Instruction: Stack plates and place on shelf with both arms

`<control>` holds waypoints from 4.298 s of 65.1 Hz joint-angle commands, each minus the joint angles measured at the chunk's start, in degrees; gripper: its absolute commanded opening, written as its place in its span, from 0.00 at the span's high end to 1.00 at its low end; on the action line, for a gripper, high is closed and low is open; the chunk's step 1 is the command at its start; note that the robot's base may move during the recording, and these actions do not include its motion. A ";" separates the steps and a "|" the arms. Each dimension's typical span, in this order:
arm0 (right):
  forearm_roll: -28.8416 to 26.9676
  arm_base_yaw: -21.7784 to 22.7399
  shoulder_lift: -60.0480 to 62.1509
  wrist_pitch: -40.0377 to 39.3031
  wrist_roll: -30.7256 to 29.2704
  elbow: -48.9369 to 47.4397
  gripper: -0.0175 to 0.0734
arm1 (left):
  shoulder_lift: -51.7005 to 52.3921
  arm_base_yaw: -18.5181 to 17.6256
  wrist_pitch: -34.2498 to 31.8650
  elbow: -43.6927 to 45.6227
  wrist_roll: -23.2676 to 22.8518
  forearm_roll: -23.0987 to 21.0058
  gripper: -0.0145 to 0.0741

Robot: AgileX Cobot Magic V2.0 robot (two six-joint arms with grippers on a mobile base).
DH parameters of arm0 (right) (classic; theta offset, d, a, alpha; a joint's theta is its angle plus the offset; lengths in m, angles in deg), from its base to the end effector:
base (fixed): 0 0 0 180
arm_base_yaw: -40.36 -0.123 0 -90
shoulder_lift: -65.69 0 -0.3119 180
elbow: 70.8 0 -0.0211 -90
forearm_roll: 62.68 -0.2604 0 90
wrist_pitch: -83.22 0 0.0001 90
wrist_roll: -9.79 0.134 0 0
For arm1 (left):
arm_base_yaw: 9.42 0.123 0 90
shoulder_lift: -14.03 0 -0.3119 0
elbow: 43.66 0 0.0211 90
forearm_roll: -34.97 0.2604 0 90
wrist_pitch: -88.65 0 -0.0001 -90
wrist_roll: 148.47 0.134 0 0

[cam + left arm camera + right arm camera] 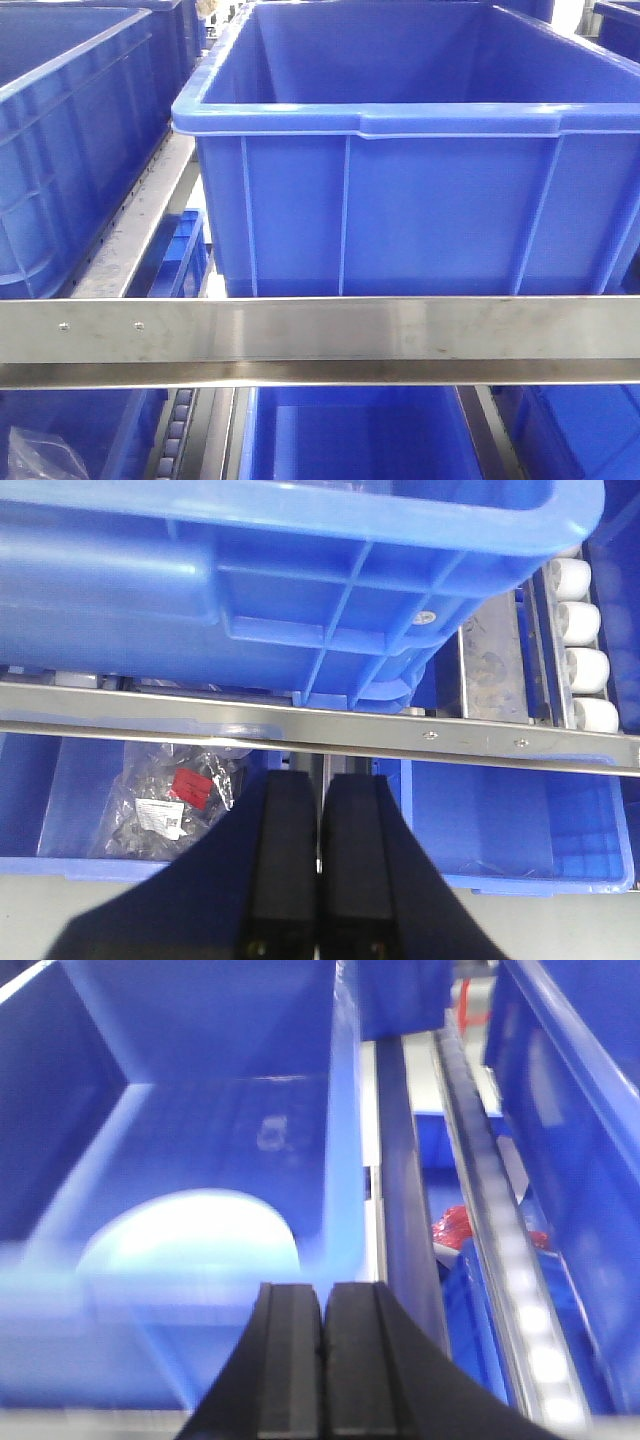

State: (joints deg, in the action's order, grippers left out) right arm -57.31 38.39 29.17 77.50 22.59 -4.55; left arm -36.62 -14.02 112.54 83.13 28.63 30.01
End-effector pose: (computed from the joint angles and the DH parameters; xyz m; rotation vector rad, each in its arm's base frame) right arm 0.1408 0.0061 0.2550 0.0742 1.6944 0.1310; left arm 0.1651 -0.0180 0.2404 -0.0361 2.2319 -0.1539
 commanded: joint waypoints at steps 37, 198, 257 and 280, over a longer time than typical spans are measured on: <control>0.68 0.46 2.41 -11.24 -0.26 2.73 0.78 | 0.06 -0.36 -4.14 1.67 -0.36 -0.27 0.74; 0.19 5.10 31.10 3.82 -0.26 13.33 0.78 | 29.34 -1.11 -17.95 -14.25 0.28 3.25 0.74; 0.19 5.10 31.10 3.82 -0.26 13.33 0.78 | 44.98 -1.11 -22.65 -25.32 -0.15 5.30 0.74; 0.19 5.10 31.10 3.82 -0.26 13.33 0.78 | 44.98 -1.11 -22.19 -25.32 -0.15 5.39 0.74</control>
State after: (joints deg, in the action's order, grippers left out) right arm -57.21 43.15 59.20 85.95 22.59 8.70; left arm 7.23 -14.72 95.65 57.98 28.97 35.36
